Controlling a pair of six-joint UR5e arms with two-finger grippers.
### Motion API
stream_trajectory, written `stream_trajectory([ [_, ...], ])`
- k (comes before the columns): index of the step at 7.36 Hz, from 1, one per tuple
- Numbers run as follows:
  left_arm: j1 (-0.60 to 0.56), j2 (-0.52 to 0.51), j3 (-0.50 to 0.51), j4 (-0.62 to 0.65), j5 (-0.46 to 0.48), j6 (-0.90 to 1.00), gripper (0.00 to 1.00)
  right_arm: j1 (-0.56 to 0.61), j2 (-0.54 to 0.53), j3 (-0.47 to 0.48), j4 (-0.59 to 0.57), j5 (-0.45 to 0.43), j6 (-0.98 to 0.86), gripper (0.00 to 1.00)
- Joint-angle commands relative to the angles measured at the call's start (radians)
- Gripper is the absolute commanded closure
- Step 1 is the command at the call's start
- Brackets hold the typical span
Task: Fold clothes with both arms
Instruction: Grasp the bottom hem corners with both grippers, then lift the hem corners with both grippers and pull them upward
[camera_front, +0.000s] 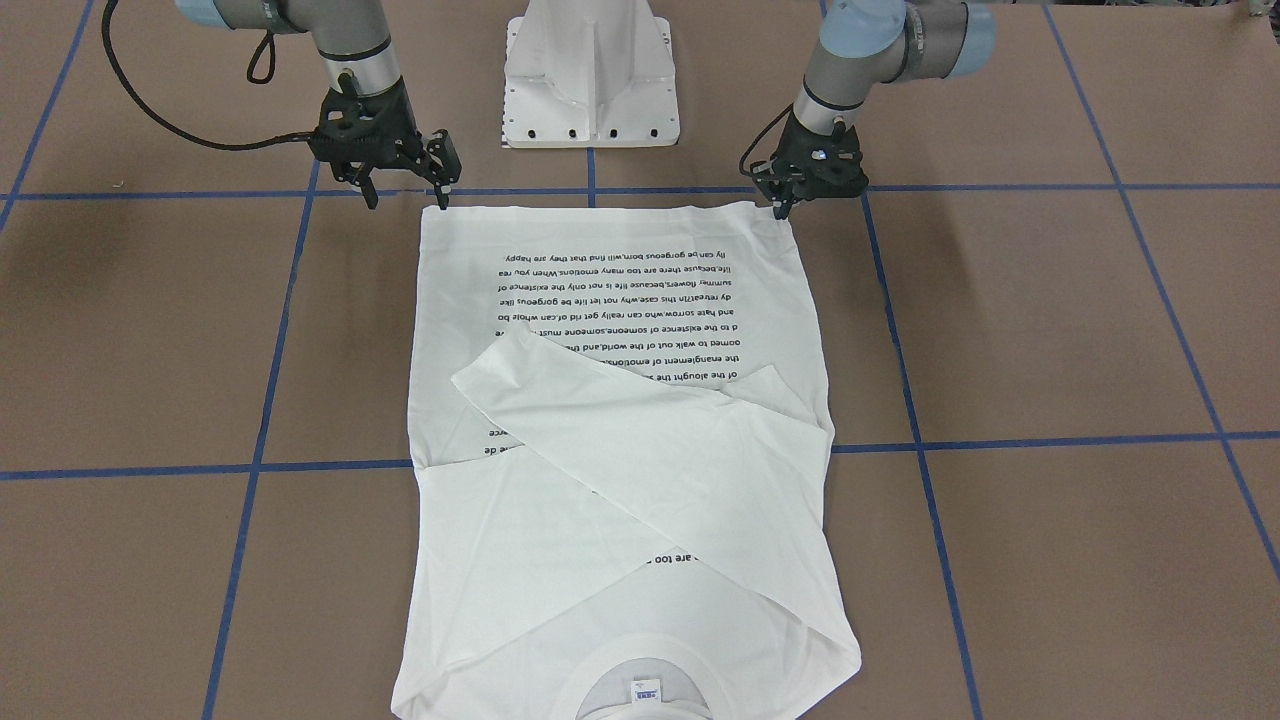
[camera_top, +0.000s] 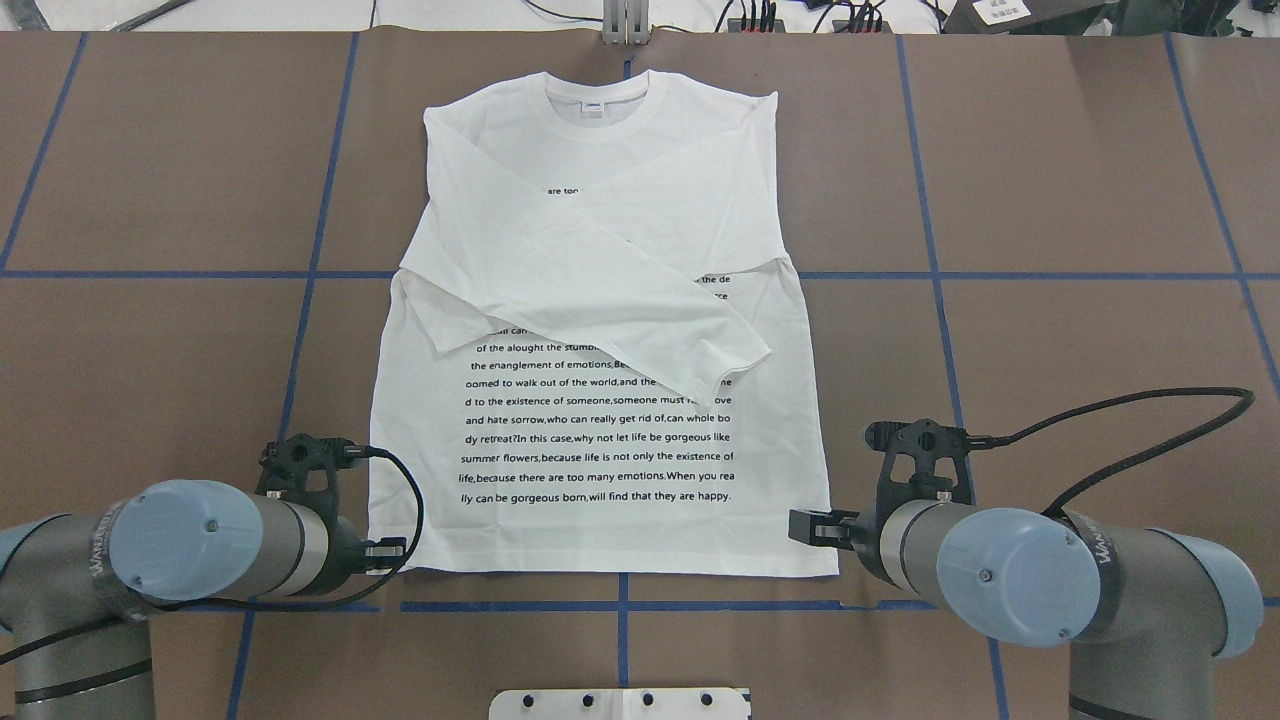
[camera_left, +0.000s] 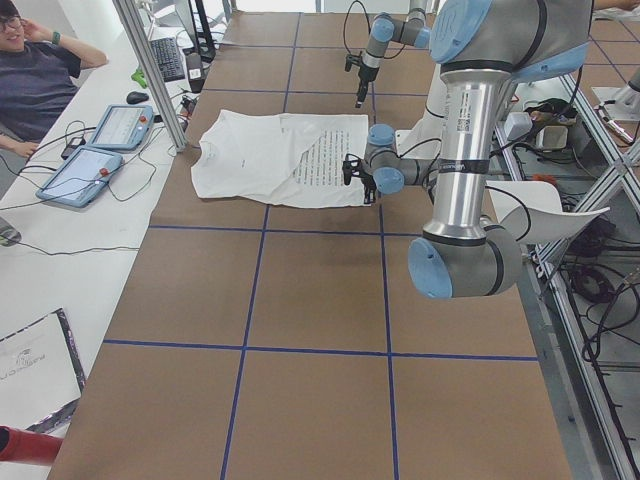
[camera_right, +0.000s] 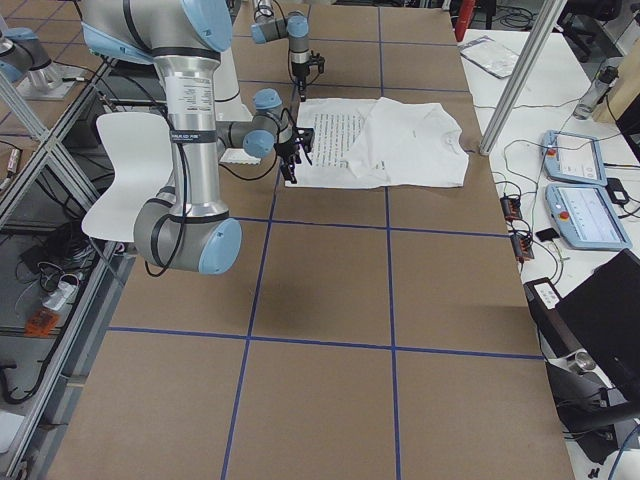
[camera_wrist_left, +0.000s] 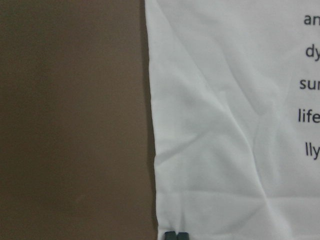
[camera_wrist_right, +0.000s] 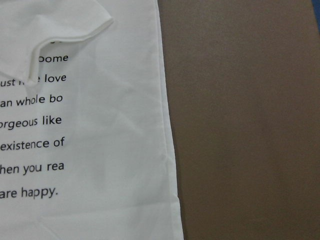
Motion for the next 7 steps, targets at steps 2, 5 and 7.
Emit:
stream_trajectory([
  [2,-0.006,0.001,-0.052,0.003,-0.007,0.004,1.0,-0.01,0.001,0.0,0.0,-0.018,0.018,0.0],
  [5,-0.003,-0.002,-0.075,0.004,-0.015,0.007,1.0,-0.095,0.009,-0.024,0.002,-0.114,0.105,0.1],
  [7,-0.001,-0.005,-0.077,0.003,-0.018,0.007,1.0,-0.126,0.018,-0.06,0.003,-0.136,0.142,0.26],
])
